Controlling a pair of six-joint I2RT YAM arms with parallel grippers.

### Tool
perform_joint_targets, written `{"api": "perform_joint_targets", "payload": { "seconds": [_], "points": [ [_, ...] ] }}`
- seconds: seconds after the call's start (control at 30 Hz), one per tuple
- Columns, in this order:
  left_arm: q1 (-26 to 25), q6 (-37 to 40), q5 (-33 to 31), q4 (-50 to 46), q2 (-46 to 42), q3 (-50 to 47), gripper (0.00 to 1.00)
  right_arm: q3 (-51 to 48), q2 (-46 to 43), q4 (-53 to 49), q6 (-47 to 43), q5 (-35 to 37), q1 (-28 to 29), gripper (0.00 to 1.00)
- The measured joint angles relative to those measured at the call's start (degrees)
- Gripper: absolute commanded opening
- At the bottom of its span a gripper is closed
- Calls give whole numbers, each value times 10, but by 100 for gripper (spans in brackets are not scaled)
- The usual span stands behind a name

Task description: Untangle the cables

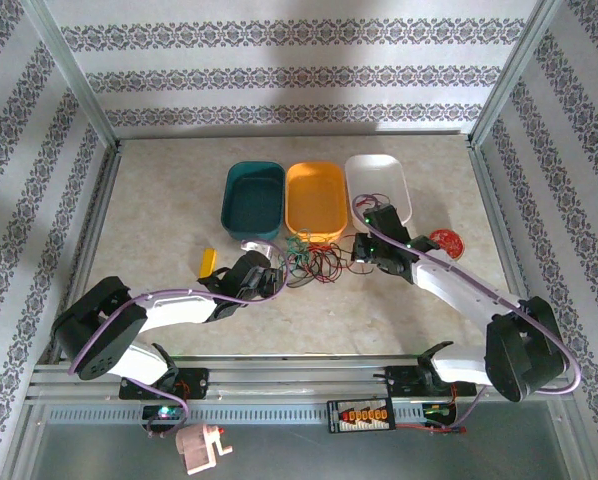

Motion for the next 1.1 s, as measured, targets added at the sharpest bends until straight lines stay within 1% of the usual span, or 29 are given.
{"api": "perform_joint_targets", "payload": {
  "seconds": [0.03, 0.1, 0.13, 0.2, 0.3, 0.37, 0.4, 0.47, 0.63, 0.73, 0.87, 0.93, 1.0, 1.03, 1.07, 1.1],
  "points": [
    [0, 3, 4, 0, 0, 0, 50, 0, -4, 0, -1, 2, -3, 0],
    [0, 11, 20, 1, 0, 0, 58, 0, -15, -1, -5, 4, -6, 0],
    [0, 13, 30, 1, 0, 0, 60, 0, -18, -1, -7, 4, -6, 0],
    [0, 22, 57, 2, -4, 0, 70, 0, -19, -1, -12, 4, -6, 0],
    [0, 32, 97, 10, -11, 2, 82, 0, -19, -2, -16, 2, -6, 0],
    [0, 35, 115, 14, -12, 10, 87, 0, -18, -2, -18, 2, -6, 0],
    [0, 36, 118, 15, -11, 16, 89, 0, -18, -2, -19, 2, -5, 0],
    [0, 37, 117, 21, -6, 31, 89, 0, -16, -2, -23, 1, -2, 0],
    [0, 30, 71, 36, 50, 87, 89, 0, -15, -2, -25, -3, 3, 0],
    [4, 15, 45, 42, 87, 110, 83, 0, -15, -2, -26, -6, 3, 0],
    [12, -4, 9, 43, 129, 136, 68, 0, -19, -2, -27, -10, 3, 0],
    [15, -17, -3, 44, 136, 137, 57, -2, -25, -2, -27, -12, 3, 0],
    [24, -38, -6, 61, 138, 130, 39, -5, -33, -3, -28, -12, 3, 0],
    [30, -49, -6, 73, 138, 124, 33, -6, -37, -3, -28, -11, 3, 0],
    [38, -60, -5, 88, 138, 115, 24, -7, -41, -3, -28, -11, 3, 0],
    [47, -72, -4, 99, 139, 107, 17, -8, -45, -4, -28, -11, 3, 0]
  ]
}}
